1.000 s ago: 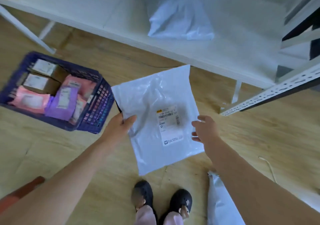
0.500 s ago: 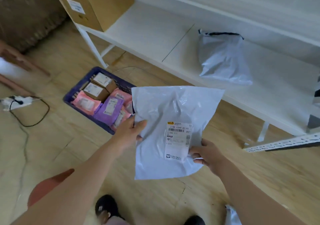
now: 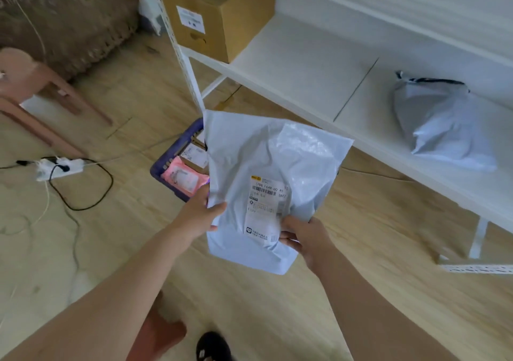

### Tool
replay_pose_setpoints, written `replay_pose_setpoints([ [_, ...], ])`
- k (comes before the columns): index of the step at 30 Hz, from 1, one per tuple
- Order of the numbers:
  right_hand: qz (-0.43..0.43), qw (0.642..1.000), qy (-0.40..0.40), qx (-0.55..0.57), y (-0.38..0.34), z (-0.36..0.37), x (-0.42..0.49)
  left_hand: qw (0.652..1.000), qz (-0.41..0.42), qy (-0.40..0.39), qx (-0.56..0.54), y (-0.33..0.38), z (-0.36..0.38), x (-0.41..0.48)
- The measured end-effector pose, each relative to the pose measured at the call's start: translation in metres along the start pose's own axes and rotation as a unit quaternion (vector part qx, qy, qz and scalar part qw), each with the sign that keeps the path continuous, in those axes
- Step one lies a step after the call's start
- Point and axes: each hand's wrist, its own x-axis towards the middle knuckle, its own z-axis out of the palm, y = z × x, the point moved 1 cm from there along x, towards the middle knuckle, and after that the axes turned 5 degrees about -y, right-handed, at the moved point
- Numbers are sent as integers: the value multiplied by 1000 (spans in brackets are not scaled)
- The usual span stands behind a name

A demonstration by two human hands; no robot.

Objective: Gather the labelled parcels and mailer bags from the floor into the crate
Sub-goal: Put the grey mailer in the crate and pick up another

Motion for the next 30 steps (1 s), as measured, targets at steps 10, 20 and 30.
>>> replay_pose_setpoints([
  [10,22,999,23,38,-60,86,89,993,-18,74,92,19,-83,124],
  [20,121,986,109,31,-71,98,211,958,-24,76,274,29,-92,261],
  [30,188,959,213,9,9,98,303,920,-50,-12,388,-56,-69,382],
])
